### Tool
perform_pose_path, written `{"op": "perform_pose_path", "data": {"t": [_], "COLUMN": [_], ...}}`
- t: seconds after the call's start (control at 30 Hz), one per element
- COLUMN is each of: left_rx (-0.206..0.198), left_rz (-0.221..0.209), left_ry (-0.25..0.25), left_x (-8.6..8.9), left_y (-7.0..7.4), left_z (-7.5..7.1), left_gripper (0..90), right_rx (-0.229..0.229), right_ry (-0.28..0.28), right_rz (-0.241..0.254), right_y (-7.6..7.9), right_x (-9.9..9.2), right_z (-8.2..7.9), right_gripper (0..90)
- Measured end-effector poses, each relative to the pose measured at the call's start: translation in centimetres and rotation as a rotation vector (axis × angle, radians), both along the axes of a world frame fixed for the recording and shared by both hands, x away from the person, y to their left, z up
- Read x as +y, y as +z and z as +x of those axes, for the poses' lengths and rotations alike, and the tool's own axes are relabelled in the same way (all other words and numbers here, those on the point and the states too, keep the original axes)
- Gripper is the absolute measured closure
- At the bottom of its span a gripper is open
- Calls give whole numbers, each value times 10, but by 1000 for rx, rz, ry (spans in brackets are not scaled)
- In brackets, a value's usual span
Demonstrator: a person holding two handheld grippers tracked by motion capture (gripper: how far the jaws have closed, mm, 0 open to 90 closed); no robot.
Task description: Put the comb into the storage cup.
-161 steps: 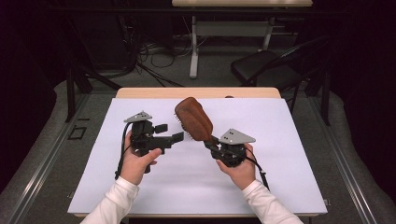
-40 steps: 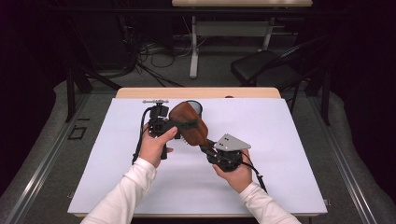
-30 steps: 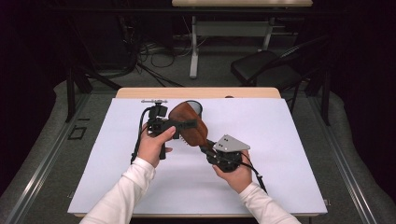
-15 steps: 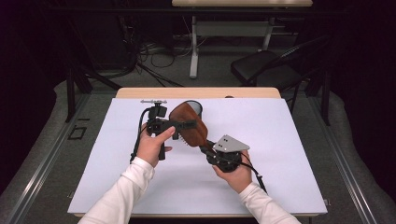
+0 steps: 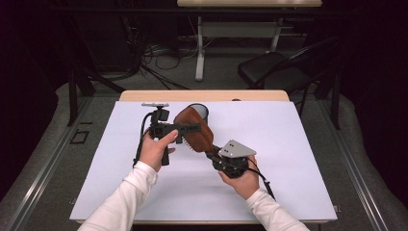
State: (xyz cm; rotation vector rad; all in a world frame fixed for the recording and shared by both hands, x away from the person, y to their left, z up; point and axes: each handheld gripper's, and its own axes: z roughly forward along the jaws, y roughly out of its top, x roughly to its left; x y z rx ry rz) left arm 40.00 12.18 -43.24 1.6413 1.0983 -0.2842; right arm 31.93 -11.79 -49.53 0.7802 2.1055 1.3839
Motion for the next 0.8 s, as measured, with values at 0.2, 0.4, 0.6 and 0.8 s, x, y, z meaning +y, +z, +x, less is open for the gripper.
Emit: {"op": "perform_pose_path", "data": {"t": [0.2, 0.4, 0.6, 0.8], "left_rx": [5, 9, 11, 15], "left_rz": [-1, -2, 1, 1], "left_ry": [-9, -4, 2, 2], "left_x": [0, 0, 0, 0], "left_y": [0, 0, 1, 1], "left_z": [0, 0, -1, 0], "left_gripper": [445, 448, 450, 451], "right_rx": [-1, -2, -3, 0], "right_ry": [1, 4, 5, 5], "right_rz": [-1, 2, 3, 2], "right_y": [-1, -2, -2, -3], "right_x": [0, 0, 0, 0], "right_z": [0, 0, 0, 0], "right_gripper": [722, 722, 722, 722]}}
